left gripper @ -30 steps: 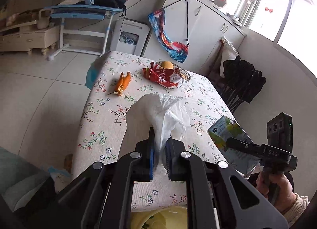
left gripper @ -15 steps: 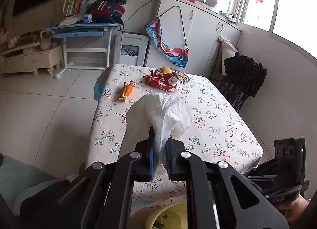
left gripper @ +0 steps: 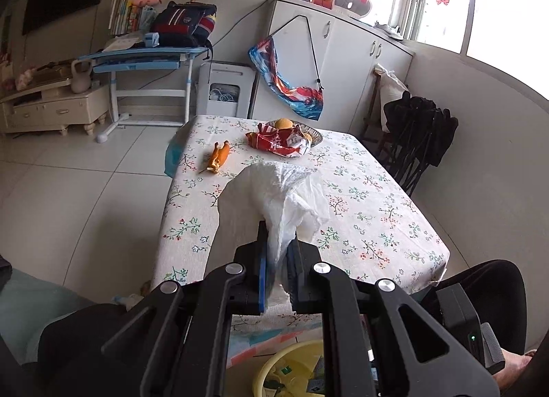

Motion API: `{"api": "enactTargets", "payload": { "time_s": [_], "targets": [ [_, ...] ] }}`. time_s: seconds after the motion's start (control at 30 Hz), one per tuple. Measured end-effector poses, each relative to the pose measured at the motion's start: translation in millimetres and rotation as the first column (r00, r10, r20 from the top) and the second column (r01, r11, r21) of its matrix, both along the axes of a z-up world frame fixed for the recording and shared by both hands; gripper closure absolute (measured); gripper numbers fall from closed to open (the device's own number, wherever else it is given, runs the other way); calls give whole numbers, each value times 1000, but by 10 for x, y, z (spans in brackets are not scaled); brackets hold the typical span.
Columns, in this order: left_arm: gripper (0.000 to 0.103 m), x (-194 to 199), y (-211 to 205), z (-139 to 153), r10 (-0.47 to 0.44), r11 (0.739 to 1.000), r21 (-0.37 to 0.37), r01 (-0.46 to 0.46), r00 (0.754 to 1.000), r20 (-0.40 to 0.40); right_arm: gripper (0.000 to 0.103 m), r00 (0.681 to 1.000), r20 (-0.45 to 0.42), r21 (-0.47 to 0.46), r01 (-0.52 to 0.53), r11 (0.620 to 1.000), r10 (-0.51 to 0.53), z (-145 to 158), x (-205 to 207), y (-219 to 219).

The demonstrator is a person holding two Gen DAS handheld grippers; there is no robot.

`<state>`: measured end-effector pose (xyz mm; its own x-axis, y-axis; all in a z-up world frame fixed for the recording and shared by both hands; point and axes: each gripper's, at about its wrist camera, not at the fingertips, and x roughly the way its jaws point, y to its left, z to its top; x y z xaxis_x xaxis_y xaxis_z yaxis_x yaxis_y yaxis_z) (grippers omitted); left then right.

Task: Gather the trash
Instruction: 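Carry the carton and tissue over the yellow bucket and open both tools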

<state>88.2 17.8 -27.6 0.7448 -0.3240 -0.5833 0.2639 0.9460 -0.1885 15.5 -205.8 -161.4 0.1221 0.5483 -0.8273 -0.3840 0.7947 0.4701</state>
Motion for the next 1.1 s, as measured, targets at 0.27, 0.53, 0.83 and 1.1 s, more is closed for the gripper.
{"api": "enactTargets", "payload": {
  "time_s": [0.27, 0.53, 0.83, 1.1],
  "targets": [
    [93, -132, -55, 15, -17, 1000, 15, 18, 1000, -10, 45, 988, 77, 59, 127, 990, -132, 147, -37, -288],
    [93, -368, -386, -127, -155, 985, 66, 160, 985, -74, 37, 887, 227, 228, 353, 907, -402, 495, -135, -801],
    [93, -724, -823, -449, -322, 929, 124, 349, 927, -191, 33, 777, 289, 307, 478, 823, -559, 687, -261, -1182],
    [93, -924, -1041, -702, -400, 881, 144, 450, 873, -281, 33, 762, 307, 304, 489, 818, -570, 715, -235, -1164]
  ]
}}
